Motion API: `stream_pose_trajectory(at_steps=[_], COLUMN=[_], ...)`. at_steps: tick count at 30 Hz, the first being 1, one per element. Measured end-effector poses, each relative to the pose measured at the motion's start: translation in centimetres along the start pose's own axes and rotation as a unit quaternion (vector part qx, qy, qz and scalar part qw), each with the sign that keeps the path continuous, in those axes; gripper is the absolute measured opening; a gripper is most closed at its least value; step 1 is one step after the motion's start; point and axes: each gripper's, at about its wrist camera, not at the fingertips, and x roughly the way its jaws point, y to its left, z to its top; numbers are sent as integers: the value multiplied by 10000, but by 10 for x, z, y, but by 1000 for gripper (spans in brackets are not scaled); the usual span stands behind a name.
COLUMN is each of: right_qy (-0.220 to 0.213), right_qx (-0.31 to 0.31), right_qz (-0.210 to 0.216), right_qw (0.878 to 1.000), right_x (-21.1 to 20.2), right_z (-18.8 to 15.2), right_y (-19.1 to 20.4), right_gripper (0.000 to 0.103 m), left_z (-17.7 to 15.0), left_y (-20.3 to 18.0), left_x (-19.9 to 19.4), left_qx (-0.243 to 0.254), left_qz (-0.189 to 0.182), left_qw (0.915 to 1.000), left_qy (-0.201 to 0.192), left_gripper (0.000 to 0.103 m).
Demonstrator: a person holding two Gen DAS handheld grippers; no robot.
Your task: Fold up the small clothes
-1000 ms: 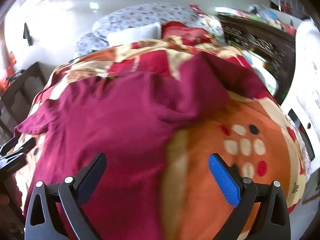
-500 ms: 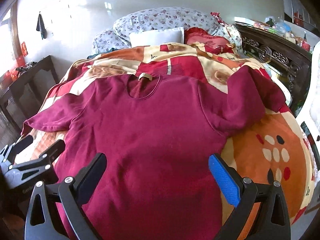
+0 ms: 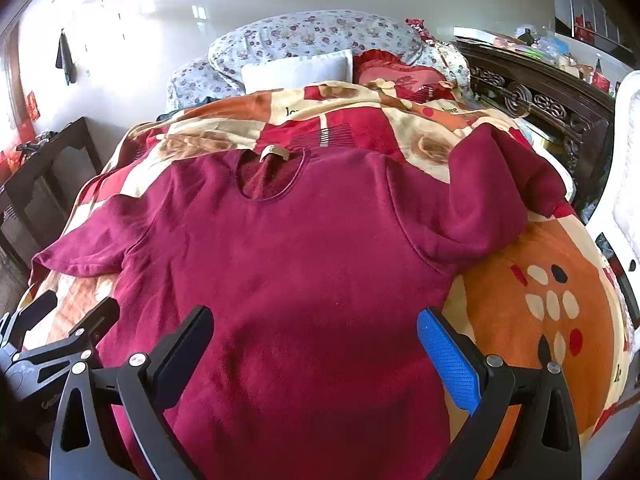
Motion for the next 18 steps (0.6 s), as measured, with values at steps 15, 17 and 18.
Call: stream_pose_trajectory(at_steps=[15,17,18], right_qy=[74,92,99], right_qx=[2,9,8], right_qz=[-172,-174,-179], right_qw=[9998,9998,9998], right_x=[17,19,20], right_z=[1,1,1], right_y=[6,7,7], right_gripper=[103,103,103], left_z=[-1,-1,-1], left_y=[1,1,1], left_x=[11,13,14], left_qx=[-43,-48,-51], left_qz=[-11,-32,-38], left_qw=[9999,9999,9999], left_qy=[110,135,142], left_gripper=[103,103,103])
